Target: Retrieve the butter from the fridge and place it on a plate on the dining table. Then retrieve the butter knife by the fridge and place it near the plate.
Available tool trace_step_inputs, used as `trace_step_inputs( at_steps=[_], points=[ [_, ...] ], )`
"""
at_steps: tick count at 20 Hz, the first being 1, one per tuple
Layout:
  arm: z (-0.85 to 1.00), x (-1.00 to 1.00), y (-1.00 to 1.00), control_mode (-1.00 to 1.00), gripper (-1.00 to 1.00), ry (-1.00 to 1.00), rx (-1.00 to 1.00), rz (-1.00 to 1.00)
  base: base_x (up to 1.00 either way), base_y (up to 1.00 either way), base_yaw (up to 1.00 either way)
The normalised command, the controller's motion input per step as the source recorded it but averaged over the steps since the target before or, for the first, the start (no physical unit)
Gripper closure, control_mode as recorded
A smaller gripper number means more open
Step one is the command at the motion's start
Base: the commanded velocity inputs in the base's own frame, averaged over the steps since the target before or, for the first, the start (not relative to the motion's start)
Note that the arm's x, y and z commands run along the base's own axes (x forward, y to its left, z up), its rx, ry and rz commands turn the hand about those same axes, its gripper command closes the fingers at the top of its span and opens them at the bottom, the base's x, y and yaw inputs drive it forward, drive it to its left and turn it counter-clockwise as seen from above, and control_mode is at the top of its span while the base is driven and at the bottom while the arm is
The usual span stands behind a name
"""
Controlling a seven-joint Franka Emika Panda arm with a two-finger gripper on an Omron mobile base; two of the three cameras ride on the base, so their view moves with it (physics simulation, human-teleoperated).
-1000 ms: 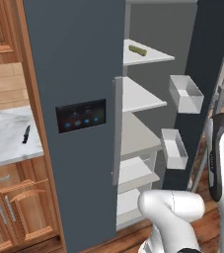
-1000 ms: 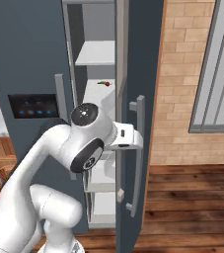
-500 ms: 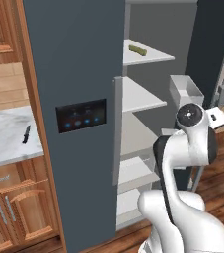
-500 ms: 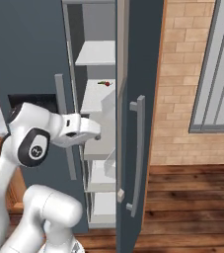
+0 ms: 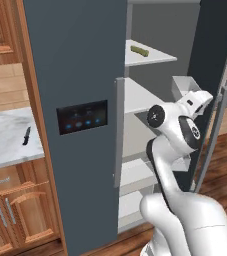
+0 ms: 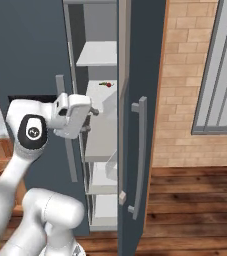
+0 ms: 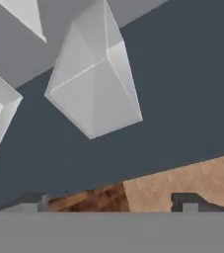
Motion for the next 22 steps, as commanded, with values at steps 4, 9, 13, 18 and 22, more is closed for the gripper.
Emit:
trace_step_inputs(
  at_steps=[4, 9, 13, 18, 22],
  points=[
    [0.23, 0.34, -0.06, -1.0, -1.0, 0.23, -0.19, 0.0, 0.0, 0.0, 0.0],
    [0.15, 0.29, -0.43, -1.0, -1.0, 0.26, -0.02, 0.0, 0.0, 0.0, 0.0],
    [0.17, 0.14, -0.67, -1.0, -1.0, 0.17, 0.0, 0.02, 0.0, 0.0, 0.0],
    [0.26, 0.0, -0.82, -1.0, -1.0, 0.07, 0.01, 0.0, 0.0, 0.0, 0.0],
    [0.47, -0.03, -1.0, -1.0, -1.0, 0.02, 0.12, 0.0, 0.0, 0.0, 0.0]
  ],
)
